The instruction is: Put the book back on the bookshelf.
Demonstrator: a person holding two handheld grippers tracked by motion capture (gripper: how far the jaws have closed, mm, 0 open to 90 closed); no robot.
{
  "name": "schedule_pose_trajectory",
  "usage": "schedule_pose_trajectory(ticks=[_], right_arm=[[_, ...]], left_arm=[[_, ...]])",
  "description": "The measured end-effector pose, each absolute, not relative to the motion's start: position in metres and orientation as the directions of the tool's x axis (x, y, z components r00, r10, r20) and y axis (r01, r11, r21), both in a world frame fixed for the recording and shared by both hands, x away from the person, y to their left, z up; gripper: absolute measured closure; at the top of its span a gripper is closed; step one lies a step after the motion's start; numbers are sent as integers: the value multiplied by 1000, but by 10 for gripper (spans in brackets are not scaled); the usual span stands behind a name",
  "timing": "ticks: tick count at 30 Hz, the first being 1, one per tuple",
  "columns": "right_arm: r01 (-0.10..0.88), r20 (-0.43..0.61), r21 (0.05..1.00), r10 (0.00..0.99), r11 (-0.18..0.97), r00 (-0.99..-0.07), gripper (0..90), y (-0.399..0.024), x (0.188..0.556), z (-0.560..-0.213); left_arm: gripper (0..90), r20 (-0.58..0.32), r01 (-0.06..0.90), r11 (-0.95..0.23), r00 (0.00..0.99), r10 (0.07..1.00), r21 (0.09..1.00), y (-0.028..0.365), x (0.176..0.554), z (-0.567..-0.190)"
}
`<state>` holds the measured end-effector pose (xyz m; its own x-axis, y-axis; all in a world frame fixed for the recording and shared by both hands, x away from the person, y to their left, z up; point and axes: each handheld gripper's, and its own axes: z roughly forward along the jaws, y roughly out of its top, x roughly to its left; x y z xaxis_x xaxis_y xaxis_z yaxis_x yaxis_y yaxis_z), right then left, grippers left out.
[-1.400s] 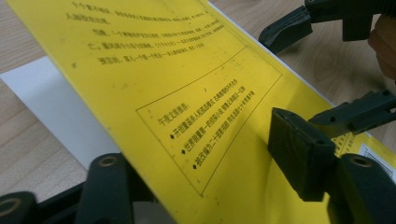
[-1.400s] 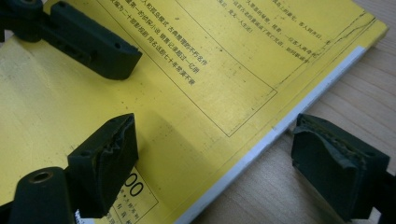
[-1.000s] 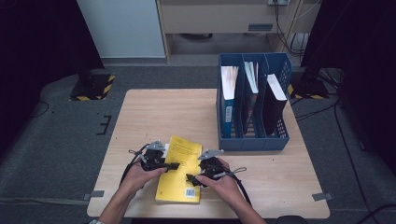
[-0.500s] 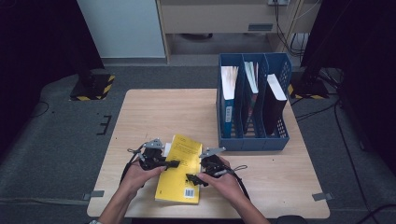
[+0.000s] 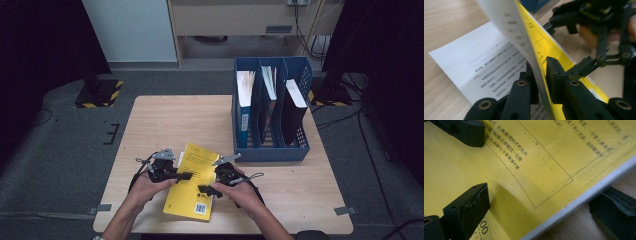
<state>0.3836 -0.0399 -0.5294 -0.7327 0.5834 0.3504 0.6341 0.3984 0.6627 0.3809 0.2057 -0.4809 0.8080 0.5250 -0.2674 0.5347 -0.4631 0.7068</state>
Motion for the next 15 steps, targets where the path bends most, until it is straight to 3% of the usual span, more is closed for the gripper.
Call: schedule_pose_trajectory(ticks=[7, 15], right_arm=[[635, 343, 673, 601, 378, -722, 87, -42, 386, -530], [636, 366, 675, 580, 373, -728, 76, -42, 387, -531]], left_arm=[[796, -283, 553, -457, 797, 533, 696, 208, 384, -483], [820, -321, 554, -433, 804, 501, 712, 210, 384, -479]])
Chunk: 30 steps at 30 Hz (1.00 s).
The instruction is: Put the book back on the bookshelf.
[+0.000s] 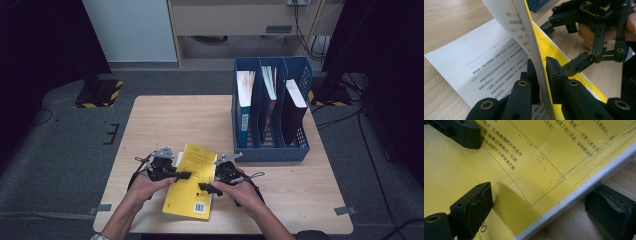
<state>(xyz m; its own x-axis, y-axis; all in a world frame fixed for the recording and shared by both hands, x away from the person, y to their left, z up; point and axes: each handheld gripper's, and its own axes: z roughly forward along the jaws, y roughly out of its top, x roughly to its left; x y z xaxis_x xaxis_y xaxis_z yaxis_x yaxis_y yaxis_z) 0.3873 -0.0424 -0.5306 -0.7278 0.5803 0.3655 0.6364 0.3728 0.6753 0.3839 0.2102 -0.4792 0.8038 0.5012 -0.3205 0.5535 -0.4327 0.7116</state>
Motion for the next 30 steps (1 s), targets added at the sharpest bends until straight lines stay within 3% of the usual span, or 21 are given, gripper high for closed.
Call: schedule_pose_trajectory(ticks=[3, 11, 16, 30], right_arm=[[638, 379, 674, 566, 373, -732, 66, -42, 389, -531], [659, 390, 636, 569, 402, -724, 176, -41, 395, -525], [655, 390, 639, 565, 403, -728, 218, -41, 398, -519], [622, 386, 671, 525, 404, -758, 193, -42, 405, -507]], left_arm=[[822, -321, 553, -441, 806, 497, 707, 211, 385, -481], [800, -311, 541, -522, 828, 466, 659, 213, 392, -481], [816, -316, 536, -504, 831, 458, 678, 217, 391, -478], [861, -342, 532, -442, 830, 441, 722, 224, 394, -461]])
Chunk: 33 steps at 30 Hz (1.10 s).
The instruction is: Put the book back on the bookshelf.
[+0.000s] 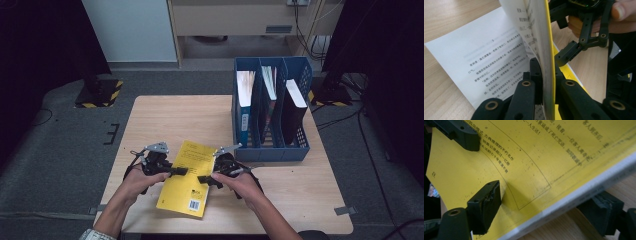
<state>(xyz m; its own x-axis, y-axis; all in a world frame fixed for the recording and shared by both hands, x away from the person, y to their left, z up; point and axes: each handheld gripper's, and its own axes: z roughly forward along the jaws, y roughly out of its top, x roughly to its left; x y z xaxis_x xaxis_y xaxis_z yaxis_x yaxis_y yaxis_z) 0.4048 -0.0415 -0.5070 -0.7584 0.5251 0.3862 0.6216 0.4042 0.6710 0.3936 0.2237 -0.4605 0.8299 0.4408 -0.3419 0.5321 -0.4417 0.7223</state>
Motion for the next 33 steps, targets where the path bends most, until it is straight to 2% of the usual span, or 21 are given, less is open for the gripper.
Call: schedule_pose_trajectory(ticks=[4, 9, 17, 23, 27, 33], right_arm=[[624, 409, 664, 498, 413, -765, 178, -38, 410, -507], [619, 412, 681, 494, 391, -766, 287, -40, 414, -498], [563, 331, 713, 507, 419, -796, 383, -36, 414, -470], [503, 278, 725, 468, 470, -839, 400, -23, 410, -451], [451, 198, 732, 475, 510, -858, 462, -16, 409, -443], [450, 171, 716, 492, 533, -854, 513, -10, 412, -438]], left_arm=[[861, -340, 527, -447, 834, 435, 722, 226, 395, -459], [860, -340, 530, -437, 830, 442, 726, 233, 397, -458], [856, -280, 497, -449, 839, 466, 743, 237, 398, -449], [856, -269, 476, -439, 849, 454, 762, 236, 398, -444], [853, -276, 482, -426, 844, 460, 766, 241, 399, -444], [842, -265, 483, -418, 837, 478, 770, 241, 399, -443]])
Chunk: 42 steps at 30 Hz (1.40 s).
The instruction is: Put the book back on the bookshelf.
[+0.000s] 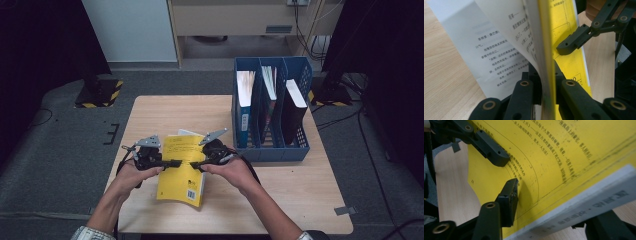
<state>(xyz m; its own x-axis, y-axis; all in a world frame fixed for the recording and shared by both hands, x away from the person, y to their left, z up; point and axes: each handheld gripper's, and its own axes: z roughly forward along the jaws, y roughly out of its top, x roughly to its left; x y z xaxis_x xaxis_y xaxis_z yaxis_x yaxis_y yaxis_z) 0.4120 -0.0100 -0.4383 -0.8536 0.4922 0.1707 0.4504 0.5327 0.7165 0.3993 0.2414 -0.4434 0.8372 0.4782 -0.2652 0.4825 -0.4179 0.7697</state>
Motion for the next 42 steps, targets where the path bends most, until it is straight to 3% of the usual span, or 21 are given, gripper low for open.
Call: schedule_pose_trajectory(ticks=[9, 18, 31, 42], right_arm=[[428, 128, 729, 507, 535, -852, 633, -8, 419, -421], [332, -6, 742, 500, 583, -866, 732, -4, 420, -401], [308, -55, 752, 521, 582, -852, 731, -3, 421, -401], [283, -31, 784, 489, 553, -872, 677, -5, 410, -396]], left_arm=[[806, -231, 475, -386, 816, 531, 791, 245, 403, -434], [693, -193, 457, -318, 773, 604, 831, 253, 406, -428], [652, -147, 440, -302, 736, 661, 846, 249, 411, -426], [645, -131, 433, -339, 755, 643, 835, 246, 398, -424]])
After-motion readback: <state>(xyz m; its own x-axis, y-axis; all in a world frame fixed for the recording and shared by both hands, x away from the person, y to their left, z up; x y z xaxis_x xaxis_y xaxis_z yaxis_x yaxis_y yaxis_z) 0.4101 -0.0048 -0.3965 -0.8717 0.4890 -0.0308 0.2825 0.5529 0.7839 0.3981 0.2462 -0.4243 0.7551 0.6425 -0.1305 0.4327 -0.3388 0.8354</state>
